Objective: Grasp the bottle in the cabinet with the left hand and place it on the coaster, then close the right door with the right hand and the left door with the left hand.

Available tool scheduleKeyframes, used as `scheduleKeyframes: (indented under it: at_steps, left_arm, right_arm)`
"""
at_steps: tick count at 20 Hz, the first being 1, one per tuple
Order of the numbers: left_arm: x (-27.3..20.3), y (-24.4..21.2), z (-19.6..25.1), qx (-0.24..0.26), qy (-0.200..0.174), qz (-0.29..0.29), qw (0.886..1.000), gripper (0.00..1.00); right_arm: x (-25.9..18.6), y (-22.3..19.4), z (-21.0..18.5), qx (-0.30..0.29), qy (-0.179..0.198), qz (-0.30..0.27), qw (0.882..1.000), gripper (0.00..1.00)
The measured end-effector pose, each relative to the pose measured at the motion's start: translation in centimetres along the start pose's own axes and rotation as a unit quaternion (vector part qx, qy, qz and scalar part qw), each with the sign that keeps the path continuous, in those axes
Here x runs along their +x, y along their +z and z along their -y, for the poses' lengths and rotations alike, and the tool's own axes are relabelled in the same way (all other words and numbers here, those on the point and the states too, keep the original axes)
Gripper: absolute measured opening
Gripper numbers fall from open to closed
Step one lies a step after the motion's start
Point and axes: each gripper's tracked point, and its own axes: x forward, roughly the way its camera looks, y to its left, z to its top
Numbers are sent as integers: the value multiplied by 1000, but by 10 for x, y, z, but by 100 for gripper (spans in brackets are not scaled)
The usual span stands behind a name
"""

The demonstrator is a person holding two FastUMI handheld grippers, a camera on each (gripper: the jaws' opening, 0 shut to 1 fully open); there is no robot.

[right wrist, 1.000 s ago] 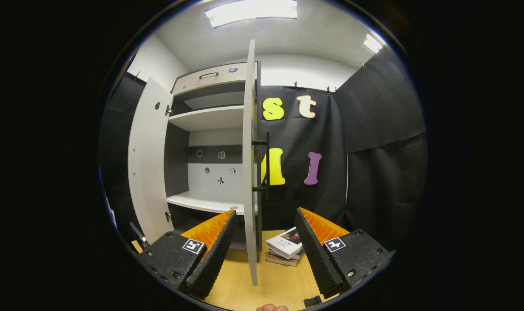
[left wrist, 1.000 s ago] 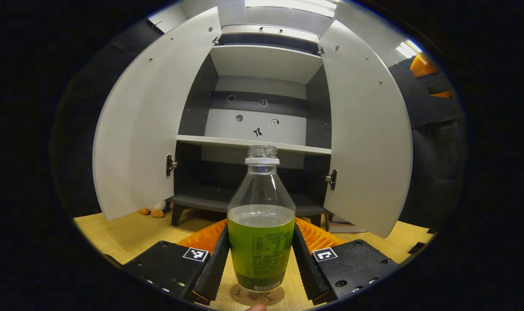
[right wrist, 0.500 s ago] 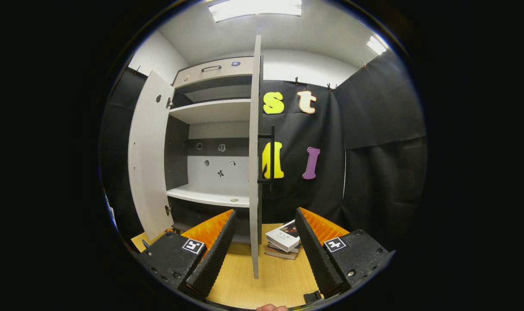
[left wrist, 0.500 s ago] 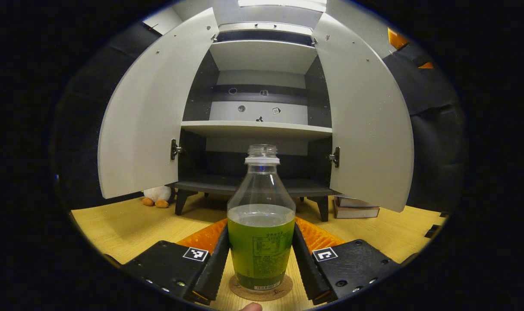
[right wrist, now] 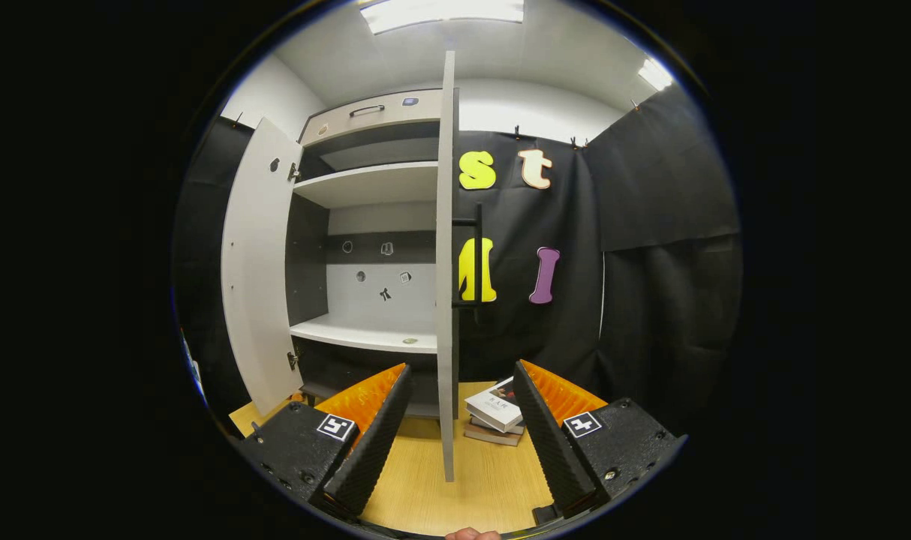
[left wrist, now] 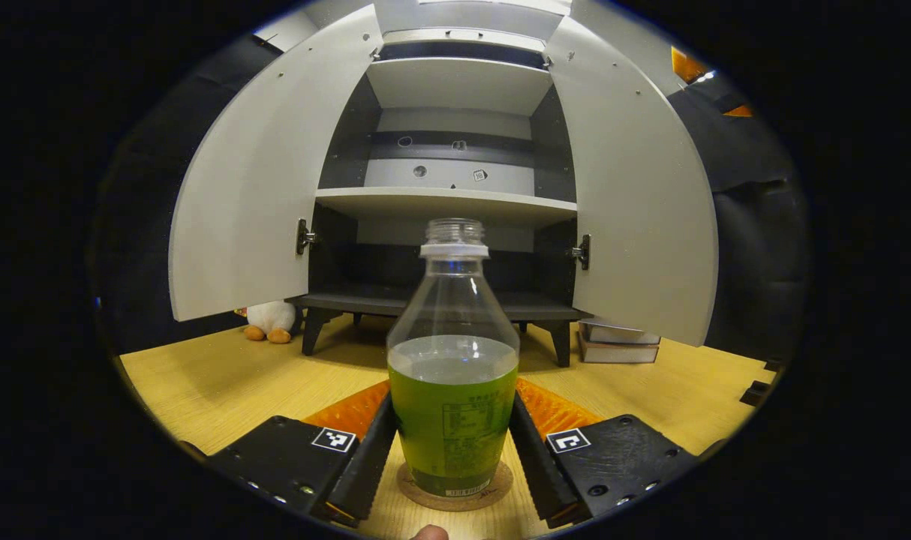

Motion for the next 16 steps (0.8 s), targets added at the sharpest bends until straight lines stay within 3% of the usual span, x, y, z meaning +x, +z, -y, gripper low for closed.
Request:
scheduleKeyframes:
  at_steps: [2,5,16]
  left_arm:
    - [-1,3,2,0,-5,-4,1000,80]
    - [-3,15,3,1,-12,-9,1000,98]
    - [-27,128,12,-15,-57,50,997,95]
  right_arm:
    - [2,-2,3,3,-2,-3,1000,83]
    - [3,-7,8,7,-7,-5,1000,83]
    - [14,-30,20,42,0,5,999,83]
